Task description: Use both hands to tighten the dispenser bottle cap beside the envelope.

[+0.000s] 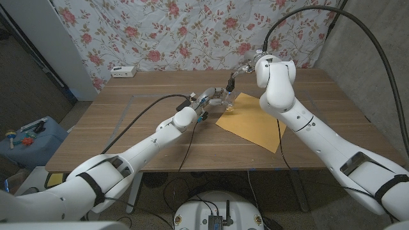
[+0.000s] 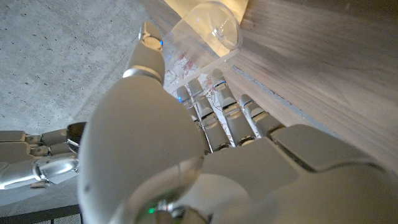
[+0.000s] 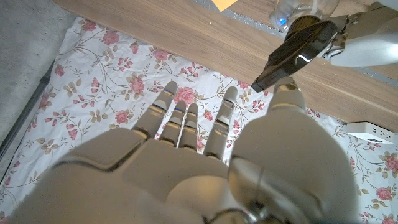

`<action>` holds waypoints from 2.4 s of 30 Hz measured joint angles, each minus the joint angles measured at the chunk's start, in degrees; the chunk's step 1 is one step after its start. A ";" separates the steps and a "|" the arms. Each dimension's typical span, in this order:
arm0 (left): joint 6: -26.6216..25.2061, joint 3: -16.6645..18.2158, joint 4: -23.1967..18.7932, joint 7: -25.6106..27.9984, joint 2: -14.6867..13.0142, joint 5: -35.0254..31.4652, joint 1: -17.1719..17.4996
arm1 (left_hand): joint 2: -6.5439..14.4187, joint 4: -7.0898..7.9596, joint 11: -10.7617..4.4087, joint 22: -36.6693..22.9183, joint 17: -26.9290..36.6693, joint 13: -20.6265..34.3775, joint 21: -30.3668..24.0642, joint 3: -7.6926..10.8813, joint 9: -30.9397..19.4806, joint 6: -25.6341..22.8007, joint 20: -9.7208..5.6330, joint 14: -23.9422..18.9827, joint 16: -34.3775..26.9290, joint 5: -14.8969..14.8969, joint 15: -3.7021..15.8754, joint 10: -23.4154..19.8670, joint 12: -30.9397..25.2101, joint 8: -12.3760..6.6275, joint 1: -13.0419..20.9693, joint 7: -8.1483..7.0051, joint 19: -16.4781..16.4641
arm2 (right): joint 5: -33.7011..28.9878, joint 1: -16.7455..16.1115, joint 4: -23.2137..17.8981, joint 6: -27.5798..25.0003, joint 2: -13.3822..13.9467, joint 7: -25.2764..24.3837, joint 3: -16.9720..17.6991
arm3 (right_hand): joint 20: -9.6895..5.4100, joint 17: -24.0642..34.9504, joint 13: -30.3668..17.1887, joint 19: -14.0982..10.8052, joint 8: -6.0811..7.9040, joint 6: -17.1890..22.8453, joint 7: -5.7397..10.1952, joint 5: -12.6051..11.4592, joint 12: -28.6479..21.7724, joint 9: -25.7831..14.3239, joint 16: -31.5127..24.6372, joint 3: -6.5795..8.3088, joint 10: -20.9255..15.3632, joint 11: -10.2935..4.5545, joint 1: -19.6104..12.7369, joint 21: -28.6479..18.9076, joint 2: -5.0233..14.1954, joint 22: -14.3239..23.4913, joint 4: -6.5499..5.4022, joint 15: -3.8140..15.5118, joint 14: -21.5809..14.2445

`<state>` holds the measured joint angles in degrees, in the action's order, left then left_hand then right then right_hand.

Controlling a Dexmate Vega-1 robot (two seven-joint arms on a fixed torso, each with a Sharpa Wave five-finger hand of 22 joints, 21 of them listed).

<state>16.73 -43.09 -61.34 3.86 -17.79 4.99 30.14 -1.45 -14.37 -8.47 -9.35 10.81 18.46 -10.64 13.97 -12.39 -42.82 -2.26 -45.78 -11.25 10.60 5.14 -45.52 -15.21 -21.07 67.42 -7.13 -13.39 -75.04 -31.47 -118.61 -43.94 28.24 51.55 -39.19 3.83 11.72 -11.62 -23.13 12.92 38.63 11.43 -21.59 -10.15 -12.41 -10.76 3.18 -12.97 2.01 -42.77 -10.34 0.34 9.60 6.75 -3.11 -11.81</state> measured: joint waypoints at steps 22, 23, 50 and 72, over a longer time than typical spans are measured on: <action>-0.05 -0.16 0.50 -0.27 0.32 -0.10 -0.71 | 0.00 0.01 0.00 0.00 -0.03 0.00 0.00 -0.01 0.03 0.00 0.00 0.00 -0.01 -0.15 0.00 0.00 -0.07 0.00 0.00 0.00 0.00 | 7.80 -0.62 -2.47 3.18 7.56 -1.99 2.12 | 0.43 0.15 0.01 8.47 -1.18 -10.93 1.36 -4.11 0.00 -0.53 0.00 3.15 12.71 -2.77 -14.77 0.00 -0.32 0.01 2.98 -0.79 11.04; -0.05 -0.18 0.70 -0.29 0.33 -0.10 -0.74 | 0.00 0.01 0.00 0.00 -0.03 0.00 0.00 -0.01 0.03 0.00 0.00 0.00 -0.01 -0.16 0.00 0.00 -0.07 0.00 0.00 0.00 0.00 | 14.60 -0.66 -2.47 7.07 7.71 -8.09 2.21 | 0.52 0.15 0.01 8.93 -1.04 -10.92 1.36 -4.36 0.00 -0.53 0.00 3.17 13.26 -2.98 -15.46 0.00 -0.37 0.01 3.01 -1.01 11.26; -0.55 -0.31 0.48 -0.45 0.35 -0.17 -0.86 | 0.00 0.01 0.00 0.00 0.00 0.00 0.00 -0.01 -0.01 0.00 0.00 0.01 0.02 0.02 0.01 0.00 0.06 0.00 0.00 0.00 0.00 | 32.20 -1.08 -1.66 14.39 15.46 -21.42 3.05 | 0.82 0.14 0.04 11.46 0.05 -9.83 1.38 -5.97 -0.28 -0.80 -0.01 4.99 16.99 -4.76 -22.02 0.00 -0.07 0.01 3.03 -1.70 15.23; -0.72 -0.17 -0.74 -0.07 -0.15 -0.20 0.00 | 0.00 0.01 0.00 0.00 -0.04 0.00 0.00 -0.01 0.04 0.00 0.00 0.01 -0.01 0.00 0.01 0.00 -0.05 0.00 0.00 0.00 0.00 | 38.11 2.11 -0.44 16.69 17.27 -24.74 -0.55 | 0.81 0.14 0.17 12.07 0.46 -8.62 1.16 -6.39 -0.28 -1.06 -0.01 5.46 17.29 -5.07 -23.30 0.00 -0.33 0.01 3.03 -2.01 16.16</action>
<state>16.02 -43.26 -62.09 3.80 -17.94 4.79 30.14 -1.45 -14.36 -8.47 -9.35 10.77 18.46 -10.64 13.96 -12.36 -42.82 -2.26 -45.77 -11.26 10.60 5.16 -45.52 -15.25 -21.07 67.42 -7.13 -13.39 -36.93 -29.36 -119.05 -27.25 45.51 26.81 -39.73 4.64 11.86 -11.45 -11.06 13.38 30.01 12.59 -27.97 -10.42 -13.47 -10.76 8.65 4.32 -3.07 -66.07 -10.35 0.01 9.61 9.78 -5.12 4.35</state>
